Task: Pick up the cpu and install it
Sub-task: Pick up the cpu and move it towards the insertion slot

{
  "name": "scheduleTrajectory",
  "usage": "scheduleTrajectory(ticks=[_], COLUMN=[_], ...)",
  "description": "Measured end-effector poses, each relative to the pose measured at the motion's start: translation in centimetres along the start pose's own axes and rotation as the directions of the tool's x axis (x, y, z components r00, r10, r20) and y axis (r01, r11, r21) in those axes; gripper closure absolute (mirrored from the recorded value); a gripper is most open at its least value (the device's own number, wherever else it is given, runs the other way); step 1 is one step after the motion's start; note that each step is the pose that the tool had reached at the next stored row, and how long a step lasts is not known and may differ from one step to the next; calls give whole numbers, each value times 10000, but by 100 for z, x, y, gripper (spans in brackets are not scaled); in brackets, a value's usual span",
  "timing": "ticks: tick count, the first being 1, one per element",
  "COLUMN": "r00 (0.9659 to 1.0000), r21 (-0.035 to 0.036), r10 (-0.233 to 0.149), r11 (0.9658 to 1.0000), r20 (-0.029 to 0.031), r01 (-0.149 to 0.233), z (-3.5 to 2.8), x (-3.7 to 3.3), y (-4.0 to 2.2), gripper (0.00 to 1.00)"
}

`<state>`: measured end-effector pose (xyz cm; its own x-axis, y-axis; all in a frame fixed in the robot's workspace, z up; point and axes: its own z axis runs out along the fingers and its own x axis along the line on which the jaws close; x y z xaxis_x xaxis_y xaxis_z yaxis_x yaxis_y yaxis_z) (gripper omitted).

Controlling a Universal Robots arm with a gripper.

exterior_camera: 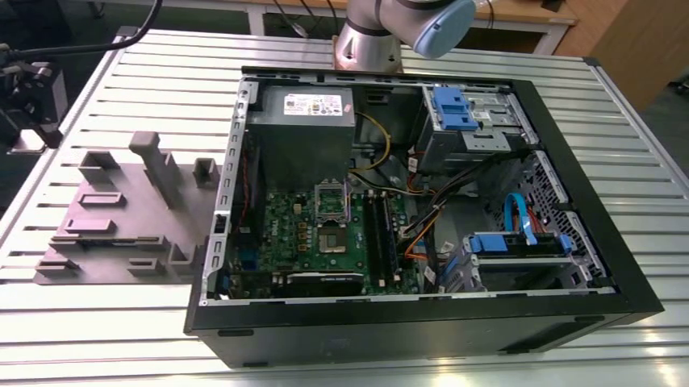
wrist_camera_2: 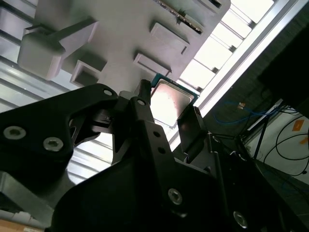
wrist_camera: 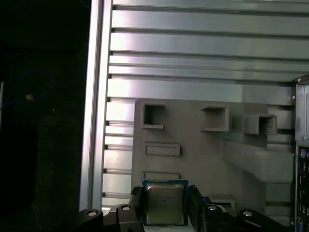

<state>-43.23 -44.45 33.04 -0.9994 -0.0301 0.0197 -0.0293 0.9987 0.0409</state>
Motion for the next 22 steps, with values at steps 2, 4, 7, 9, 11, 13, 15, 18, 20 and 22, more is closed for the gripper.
scheduleTrajectory(ticks=[2,4,7,9,11,13,15,18,20,22], r00=[10000,10000,10000,10000,10000,10000,10000,10000,10000,10000], r21=[-1,-1,-1,-1,-2,-3,-4,-2,-1,-1], r10=[0,1,1,1,2,1,1,1,2,0], r11=[10000,10000,10000,10000,10000,10000,10000,10000,10000,10000], r20=[-6,-13,-24,-31,-37,-38,-36,-39,-42,-42], r01=[0,-1,-1,-1,-2,-1,-1,-1,-2,0], z=[-39,-85,-164,-210,-253,-266,-267,-271,-273,-273], x=[1,1,3,4,5,5,5,5,1,-16], y=[2,4,7,9,10,11,11,11,11,10], gripper=[53,53,53,53,53,53,53,53,53,53])
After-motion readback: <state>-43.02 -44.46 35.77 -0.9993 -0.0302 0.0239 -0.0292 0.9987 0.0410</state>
